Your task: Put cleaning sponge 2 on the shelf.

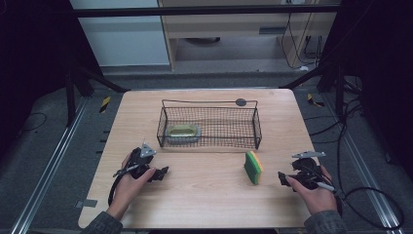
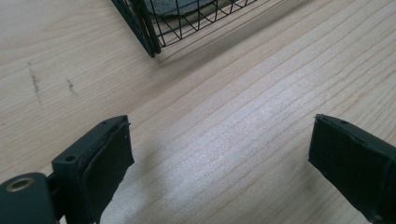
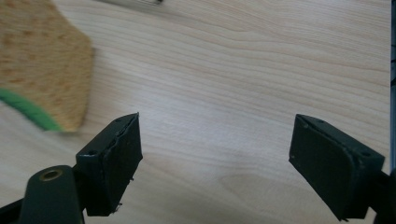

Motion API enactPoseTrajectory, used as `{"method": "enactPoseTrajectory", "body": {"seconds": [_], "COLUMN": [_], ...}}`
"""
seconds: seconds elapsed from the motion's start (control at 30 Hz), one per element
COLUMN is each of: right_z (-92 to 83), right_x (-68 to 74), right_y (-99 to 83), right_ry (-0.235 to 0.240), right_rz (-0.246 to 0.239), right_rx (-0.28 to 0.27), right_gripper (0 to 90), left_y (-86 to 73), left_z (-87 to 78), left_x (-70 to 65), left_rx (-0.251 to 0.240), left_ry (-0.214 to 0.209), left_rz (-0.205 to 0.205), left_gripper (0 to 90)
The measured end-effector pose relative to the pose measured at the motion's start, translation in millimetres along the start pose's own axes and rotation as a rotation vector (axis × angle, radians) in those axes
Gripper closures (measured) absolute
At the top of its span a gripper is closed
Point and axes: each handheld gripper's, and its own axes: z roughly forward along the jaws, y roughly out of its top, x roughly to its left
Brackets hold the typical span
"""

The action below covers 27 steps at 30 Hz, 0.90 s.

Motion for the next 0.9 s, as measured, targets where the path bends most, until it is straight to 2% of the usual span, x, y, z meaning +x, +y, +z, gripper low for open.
{"method": "enactPoseTrajectory", "body": {"seconds": [0.13,0.2,0.37,0.4,0.5,0.53,0.57,0.6,0.8,0.9], "right_z": [-10.5,-17.5,-36.0,-41.7,-47.2,-53.0,-53.0,-57.3,-62.7,-59.6], "right_x": [8.8,15.5,33.5,40.0,47.4,56.0,56.0,63.6,79.4,82.7], "right_y": [6.6,13.1,33.9,42.4,51.0,59.3,59.3,66.3,85.1,94.0], "right_ry": [0.010,0.019,0.022,0.041,0.056,0.065,0.065,0.072,0.080,0.093], "right_rz": [-0.003,-0.013,-0.042,-0.045,-0.045,-0.057,-0.057,-0.075,-0.111,-0.102], "right_rx": [0.018,0.022,0.024,0.031,0.034,0.031,0.031,0.031,0.037,0.051], "right_gripper": [18.0,17.8,18.2,17.8,17.1,16.8,16.8,15.4,13.8,14.2], "left_y": [-1.9,-3.6,-5.2,-6.7,-6.7,-6.8,-6.8,-6.9,-7.5,-7.1], "left_z": [5.1,8.7,12.2,13.0,12.9,12.9,13.0,13.1,12.5,12.9], "left_x": [0.0,-0.1,-1.4,-1.5,-1.6,-1.6,-1.5,-1.6,-1.1,-1.0], "left_rx": [0.015,0.005,-0.031,-0.048,-0.047,-0.047,-0.048,-0.050,-0.050,-0.050], "left_ry": [-0.008,-0.034,-0.032,-0.033,-0.032,-0.032,-0.034,-0.034,-0.033,-0.031], "left_rz": [-0.010,-0.028,-0.024,-0.028,-0.028,-0.028,-0.029,-0.030,-0.032,-0.035], "left_gripper": [5.3,3.4,0.2,0.0,0.0,0.0,0.0,0.0,0.0,0.0]}}
